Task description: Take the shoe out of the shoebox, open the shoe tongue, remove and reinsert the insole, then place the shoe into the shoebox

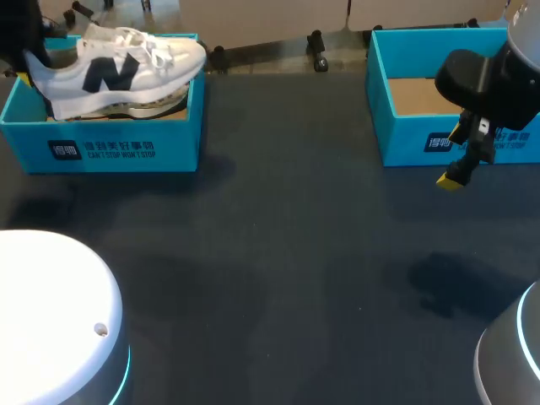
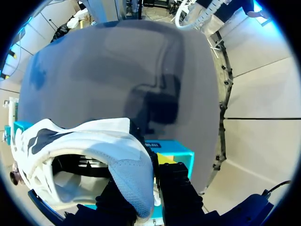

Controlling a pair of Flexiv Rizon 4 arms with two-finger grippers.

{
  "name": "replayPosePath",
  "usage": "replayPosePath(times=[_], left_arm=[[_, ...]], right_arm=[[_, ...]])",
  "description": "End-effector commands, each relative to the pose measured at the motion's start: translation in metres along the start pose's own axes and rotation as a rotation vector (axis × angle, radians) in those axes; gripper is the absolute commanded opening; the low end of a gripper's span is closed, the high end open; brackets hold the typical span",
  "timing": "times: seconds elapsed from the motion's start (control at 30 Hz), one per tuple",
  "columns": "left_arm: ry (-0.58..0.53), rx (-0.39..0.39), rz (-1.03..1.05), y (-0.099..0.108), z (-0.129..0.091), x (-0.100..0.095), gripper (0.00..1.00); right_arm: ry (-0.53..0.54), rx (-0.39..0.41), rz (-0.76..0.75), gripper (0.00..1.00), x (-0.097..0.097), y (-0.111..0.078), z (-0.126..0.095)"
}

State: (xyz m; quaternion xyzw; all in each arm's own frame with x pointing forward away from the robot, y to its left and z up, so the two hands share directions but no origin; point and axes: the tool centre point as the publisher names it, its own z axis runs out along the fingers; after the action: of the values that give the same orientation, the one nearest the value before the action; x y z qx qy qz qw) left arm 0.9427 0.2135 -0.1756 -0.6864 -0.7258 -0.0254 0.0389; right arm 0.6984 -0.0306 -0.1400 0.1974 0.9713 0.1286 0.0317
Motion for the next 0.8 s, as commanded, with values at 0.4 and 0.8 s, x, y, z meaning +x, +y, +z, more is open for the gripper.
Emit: replayPosePath(times=[0.4, 0.8], left_arm=[[0.048, -0.055, 0.039, -0.082, -0.015, -0.066, 0.00], [0.061, -0.036, 0.073, -0.139, -0.013, -0.115, 0.00]], right_arm=[[0.002, 0.004, 0.001, 1.00, -0.001, 0.002, 0.001], [0.002, 0.004, 0.001, 1.00, -0.001, 0.002, 0.001]])
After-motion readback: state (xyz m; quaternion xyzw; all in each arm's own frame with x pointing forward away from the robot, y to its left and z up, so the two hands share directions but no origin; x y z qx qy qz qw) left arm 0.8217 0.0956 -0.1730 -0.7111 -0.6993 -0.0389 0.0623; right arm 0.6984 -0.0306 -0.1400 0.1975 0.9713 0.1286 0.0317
